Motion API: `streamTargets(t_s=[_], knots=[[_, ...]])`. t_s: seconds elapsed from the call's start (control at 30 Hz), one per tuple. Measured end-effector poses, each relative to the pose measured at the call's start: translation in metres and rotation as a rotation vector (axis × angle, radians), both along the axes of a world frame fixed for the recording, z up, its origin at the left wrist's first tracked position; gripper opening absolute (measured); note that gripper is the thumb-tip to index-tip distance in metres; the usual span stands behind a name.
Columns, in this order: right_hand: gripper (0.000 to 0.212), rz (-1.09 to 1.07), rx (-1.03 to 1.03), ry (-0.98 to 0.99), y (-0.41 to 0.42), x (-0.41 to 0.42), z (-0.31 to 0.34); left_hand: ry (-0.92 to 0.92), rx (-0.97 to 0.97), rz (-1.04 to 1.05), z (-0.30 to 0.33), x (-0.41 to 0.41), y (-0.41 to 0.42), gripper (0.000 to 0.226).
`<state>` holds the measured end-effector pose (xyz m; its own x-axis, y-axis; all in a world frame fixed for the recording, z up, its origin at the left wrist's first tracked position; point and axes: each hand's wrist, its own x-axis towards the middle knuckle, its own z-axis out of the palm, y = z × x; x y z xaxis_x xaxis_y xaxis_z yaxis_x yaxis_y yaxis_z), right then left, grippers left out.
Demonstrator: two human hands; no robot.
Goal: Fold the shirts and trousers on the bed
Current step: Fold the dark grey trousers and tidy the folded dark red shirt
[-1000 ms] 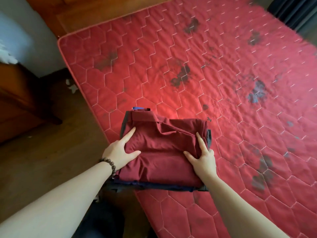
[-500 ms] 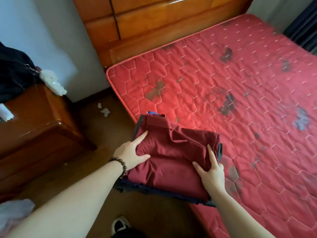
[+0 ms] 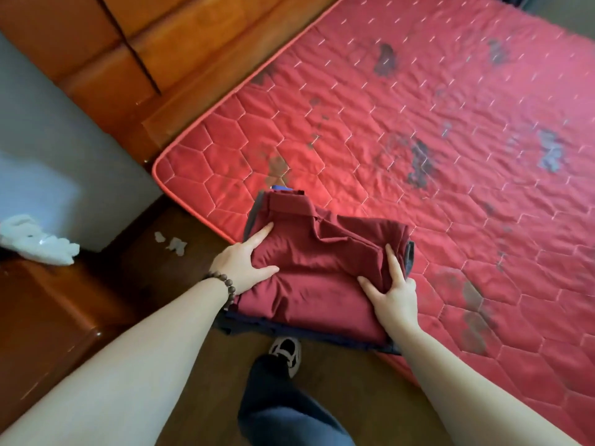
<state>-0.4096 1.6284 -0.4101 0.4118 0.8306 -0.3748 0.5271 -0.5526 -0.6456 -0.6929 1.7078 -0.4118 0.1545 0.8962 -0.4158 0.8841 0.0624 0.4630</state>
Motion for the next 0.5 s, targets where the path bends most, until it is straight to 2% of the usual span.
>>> streamTargets(t_s=[0.13,0.5], knots=[[0.081,-0.1,0.0,-0.007,0.019,-0.018,0.004,0.036,0.005,-0.086,0.004,-0.007,0.044,0.087],[0.08,-0.305,-0.006,-0.02,0.05,-0.032,-0.017,-0.004,0.016,-0.28,-0.018,0.007,0.129,0.086]])
